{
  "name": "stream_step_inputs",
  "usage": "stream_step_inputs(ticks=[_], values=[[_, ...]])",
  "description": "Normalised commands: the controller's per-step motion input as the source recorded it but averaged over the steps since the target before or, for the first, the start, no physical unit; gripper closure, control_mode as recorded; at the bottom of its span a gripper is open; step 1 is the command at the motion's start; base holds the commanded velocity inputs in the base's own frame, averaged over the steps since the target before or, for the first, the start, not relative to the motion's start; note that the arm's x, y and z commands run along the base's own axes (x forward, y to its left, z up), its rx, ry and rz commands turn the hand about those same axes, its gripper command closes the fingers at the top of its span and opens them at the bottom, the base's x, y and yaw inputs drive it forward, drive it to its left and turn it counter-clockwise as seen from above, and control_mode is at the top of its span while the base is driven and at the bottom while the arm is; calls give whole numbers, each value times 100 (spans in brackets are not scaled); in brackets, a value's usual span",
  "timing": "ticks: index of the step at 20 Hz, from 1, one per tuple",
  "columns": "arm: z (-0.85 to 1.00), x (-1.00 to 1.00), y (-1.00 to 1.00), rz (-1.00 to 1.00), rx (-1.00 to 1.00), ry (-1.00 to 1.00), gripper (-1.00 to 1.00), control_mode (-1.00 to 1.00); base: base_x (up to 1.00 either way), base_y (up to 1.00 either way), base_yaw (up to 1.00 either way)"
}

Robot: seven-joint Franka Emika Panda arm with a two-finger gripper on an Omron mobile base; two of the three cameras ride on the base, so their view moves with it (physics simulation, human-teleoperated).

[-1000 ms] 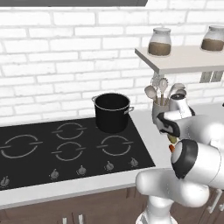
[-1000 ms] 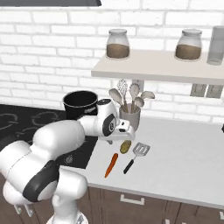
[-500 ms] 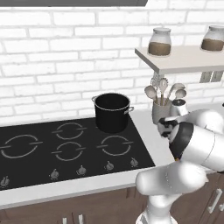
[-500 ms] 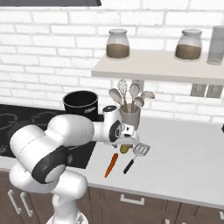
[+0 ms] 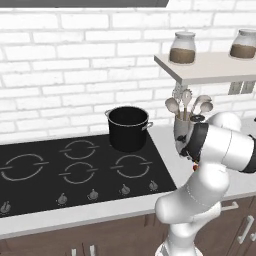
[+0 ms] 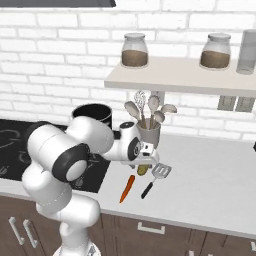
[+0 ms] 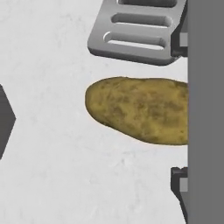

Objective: Put the carrot and potato in the pot. Retrieve the spatula and lightly stir the vegetables in the pot.

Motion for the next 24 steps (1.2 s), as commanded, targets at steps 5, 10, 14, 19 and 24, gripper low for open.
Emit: stream_step_inputs(ticks=[5, 10, 14, 19, 24], values=[[-33, 21, 0, 0, 0, 7, 100, -100, 0, 0, 0], [-31, 6, -3, -2, 0, 6, 100, -100, 0, 0, 0], [-7, -4, -6, -2, 1, 0, 100, -100, 0, 0, 0], [36, -38, 21, 0, 6, -2, 100, -100, 0, 0, 0], [85, -49, 58, 0, 2, -2, 100, -100, 0, 0, 0]])
